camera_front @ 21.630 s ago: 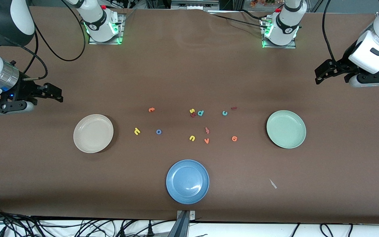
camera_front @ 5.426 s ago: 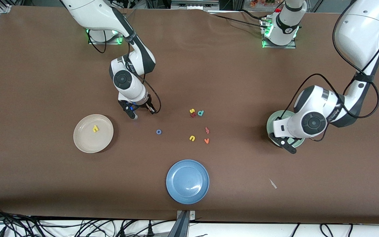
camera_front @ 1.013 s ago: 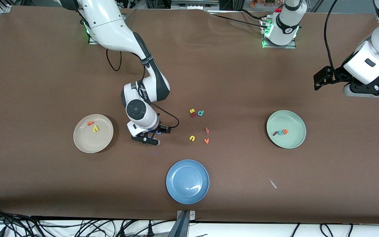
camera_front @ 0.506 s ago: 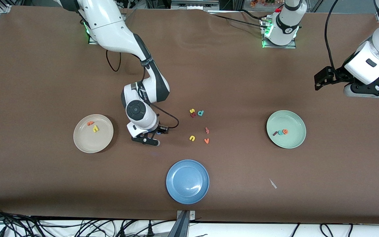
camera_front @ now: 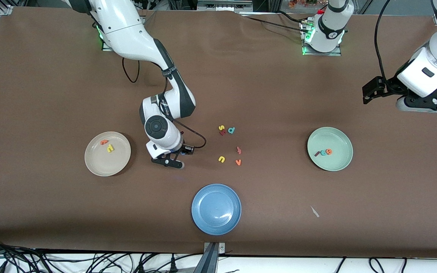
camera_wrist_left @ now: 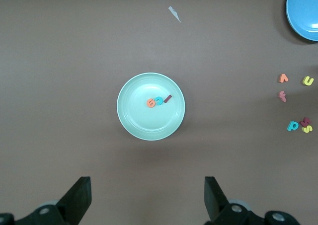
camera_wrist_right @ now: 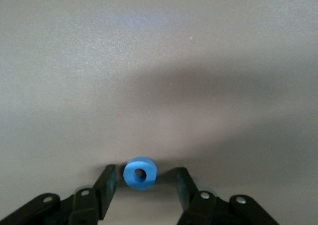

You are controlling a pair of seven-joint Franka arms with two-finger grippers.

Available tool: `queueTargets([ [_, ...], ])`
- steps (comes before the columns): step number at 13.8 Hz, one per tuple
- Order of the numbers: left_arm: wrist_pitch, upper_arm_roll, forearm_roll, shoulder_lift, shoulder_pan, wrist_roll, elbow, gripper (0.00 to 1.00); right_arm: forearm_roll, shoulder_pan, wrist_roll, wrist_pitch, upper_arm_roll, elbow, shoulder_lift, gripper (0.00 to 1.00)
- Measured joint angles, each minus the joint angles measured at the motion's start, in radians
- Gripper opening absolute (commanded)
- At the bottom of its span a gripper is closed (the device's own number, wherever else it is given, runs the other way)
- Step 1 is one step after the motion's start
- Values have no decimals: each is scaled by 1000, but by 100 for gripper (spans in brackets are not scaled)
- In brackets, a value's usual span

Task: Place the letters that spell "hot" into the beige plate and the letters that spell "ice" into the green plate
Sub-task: 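Carry the blue ring to the cream plate and open the right gripper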

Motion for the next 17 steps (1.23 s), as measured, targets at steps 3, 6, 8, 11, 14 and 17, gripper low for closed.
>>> queueTargets([
  [3, -1, 0, 0, 0, 0, 1, 0, 100, 4, 0, 0, 0, 0, 0, 0, 45],
  [6, -1, 0, 0, 0, 0, 2, 0, 100, 7, 0, 0, -1, 0, 4, 0, 34],
  [8, -1, 0, 0, 0, 0, 2, 0, 100, 8, 0, 0, -1, 0, 5, 0, 31],
  [11, -1, 0, 0, 0, 0, 3, 0, 100, 8, 0, 0, -2, 0, 8, -1, 27],
  [14, -1, 0, 0, 0, 0, 3, 0, 100, 9, 0, 0, -3, 0, 9, -1, 23],
  [17, -1, 0, 0, 0, 0, 4, 0, 100, 9, -1, -1, -18, -2, 13, -1, 21],
])
